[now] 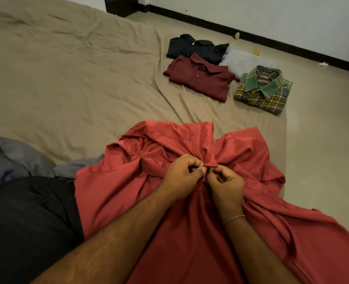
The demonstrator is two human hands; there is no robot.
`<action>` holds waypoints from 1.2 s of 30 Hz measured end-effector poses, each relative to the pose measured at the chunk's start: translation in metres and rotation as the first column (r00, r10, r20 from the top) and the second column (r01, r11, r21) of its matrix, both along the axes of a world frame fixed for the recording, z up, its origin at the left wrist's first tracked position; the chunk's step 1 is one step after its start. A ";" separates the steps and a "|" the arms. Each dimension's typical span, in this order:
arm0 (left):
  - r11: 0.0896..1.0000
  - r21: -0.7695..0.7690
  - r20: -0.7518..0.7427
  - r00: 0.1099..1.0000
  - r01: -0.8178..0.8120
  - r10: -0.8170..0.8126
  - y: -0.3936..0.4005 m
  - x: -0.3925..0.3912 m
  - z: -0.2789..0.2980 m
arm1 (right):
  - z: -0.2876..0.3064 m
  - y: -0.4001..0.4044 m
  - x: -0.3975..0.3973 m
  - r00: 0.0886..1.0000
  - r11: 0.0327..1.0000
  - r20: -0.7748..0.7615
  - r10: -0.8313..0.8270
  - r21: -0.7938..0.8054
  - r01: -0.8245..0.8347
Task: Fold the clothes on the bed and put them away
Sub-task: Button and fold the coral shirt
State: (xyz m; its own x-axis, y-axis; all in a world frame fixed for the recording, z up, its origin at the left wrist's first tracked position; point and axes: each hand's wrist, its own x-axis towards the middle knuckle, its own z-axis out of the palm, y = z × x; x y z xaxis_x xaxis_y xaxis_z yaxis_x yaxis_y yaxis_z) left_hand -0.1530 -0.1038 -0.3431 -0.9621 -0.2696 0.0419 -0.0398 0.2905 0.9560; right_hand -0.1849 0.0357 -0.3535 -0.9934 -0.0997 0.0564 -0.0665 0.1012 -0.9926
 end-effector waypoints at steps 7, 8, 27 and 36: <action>0.865 0.498 0.060 0.998 -0.055 0.029 -0.002 0.000 0.011 | 0.007 0.003 0.004 0.966 0.976 -0.208 0.155 0.182 -0.117; 0.859 0.510 0.049 0.998 -0.049 0.028 -0.003 -0.001 0.012 | 0.009 0.004 0.004 0.954 0.969 -0.249 0.165 0.222 -0.110; 0.797 -0.524 -0.428 0.902 -0.300 0.058 -0.097 -0.064 0.089 | 0.089 0.020 -0.072 0.952 0.880 -0.180 0.249 0.453 -0.145; 0.705 -0.606 -0.462 0.885 -0.369 0.066 -0.116 -0.062 0.131 | 0.145 0.015 -0.075 0.958 0.939 -0.225 0.180 0.329 -0.099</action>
